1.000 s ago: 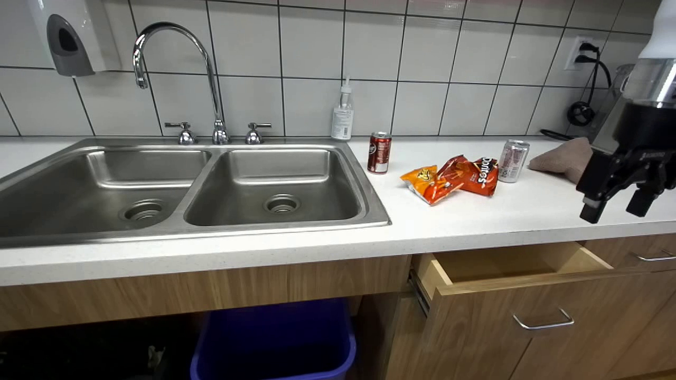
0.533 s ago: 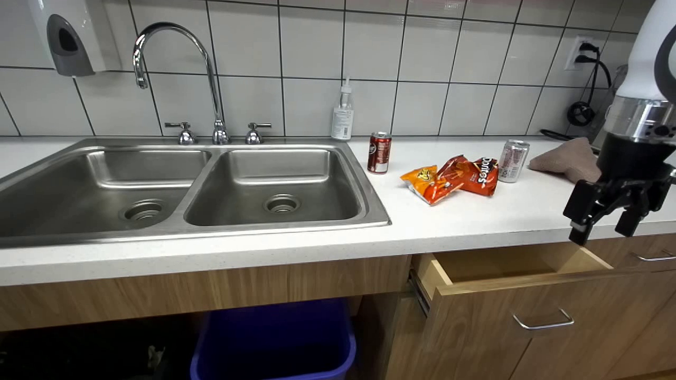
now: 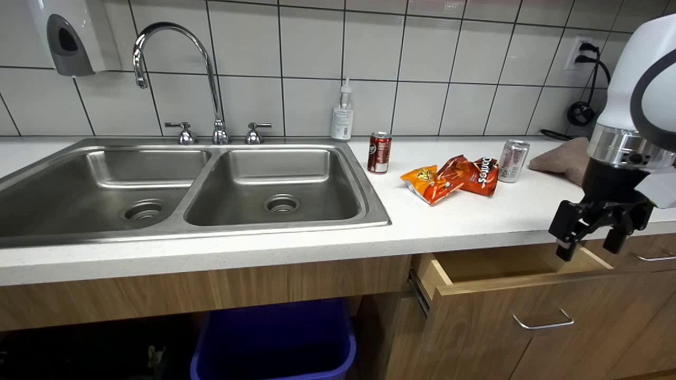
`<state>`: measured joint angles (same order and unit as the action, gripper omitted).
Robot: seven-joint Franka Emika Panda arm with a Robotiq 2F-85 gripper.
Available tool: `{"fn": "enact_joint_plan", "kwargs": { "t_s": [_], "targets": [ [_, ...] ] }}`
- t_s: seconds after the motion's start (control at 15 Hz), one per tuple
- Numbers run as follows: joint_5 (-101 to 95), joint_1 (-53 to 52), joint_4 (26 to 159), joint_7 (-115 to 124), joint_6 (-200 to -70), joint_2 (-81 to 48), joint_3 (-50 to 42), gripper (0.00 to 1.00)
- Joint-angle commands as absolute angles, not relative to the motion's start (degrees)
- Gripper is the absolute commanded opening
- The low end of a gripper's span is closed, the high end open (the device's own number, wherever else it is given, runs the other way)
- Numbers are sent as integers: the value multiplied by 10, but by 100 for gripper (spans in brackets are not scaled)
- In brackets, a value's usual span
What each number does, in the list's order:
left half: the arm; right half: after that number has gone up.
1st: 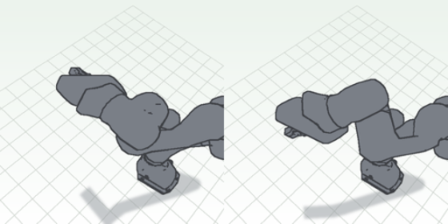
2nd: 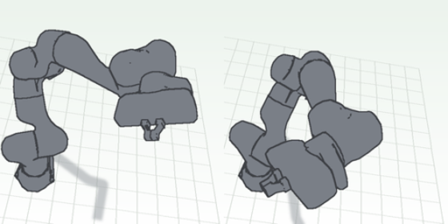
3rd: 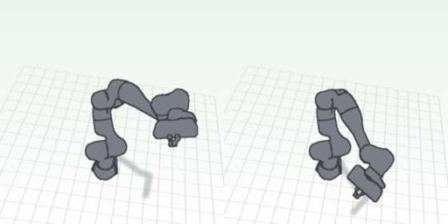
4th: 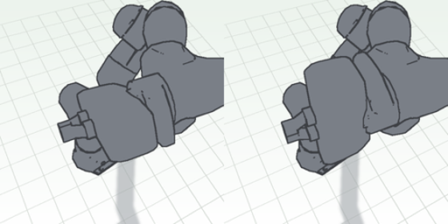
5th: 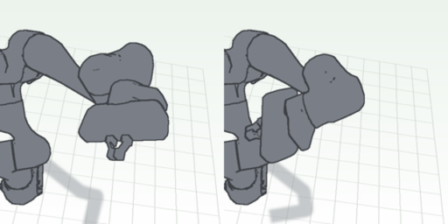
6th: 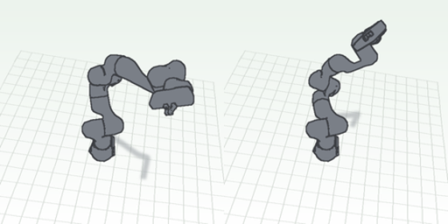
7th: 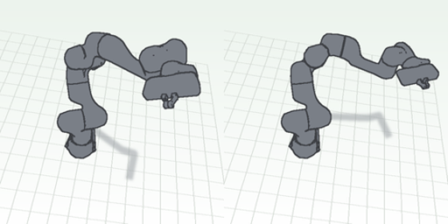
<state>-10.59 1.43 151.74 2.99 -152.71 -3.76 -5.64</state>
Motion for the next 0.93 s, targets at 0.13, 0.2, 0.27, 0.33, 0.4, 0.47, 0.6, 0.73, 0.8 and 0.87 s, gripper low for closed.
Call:
{"fn": "enact_joint_plan", "kwargs": {
  "t_s": [0.13,0.2,0.27,0.33,0.4,0.47,0.6,0.73,0.8,0.87],
  "targets": [
    [-139,11,1481,78,-1547,-88,-58,100],
    [-140,9,1475,80,-1549,-96,-59,100],
    [-140,8,1469,82,-1550,-103,-60,100],
    [-139,7,1463,83,-1551,-110,-61,100],
    [-137,5,1458,82,-1552,-117,-61,100],
    [-137,4,1453,83,-1551,-124,-63,100],
    [-133,1,1441,84,-1551,-137,-64,100],
    [-133,-2,1431,86,-1552,-149,-67,100],
    [-133,-4,1425,87,-1553,-155,-68,100],
    [-133,-6,1421,87,-1554,-161,-69,100]
  ]
}}
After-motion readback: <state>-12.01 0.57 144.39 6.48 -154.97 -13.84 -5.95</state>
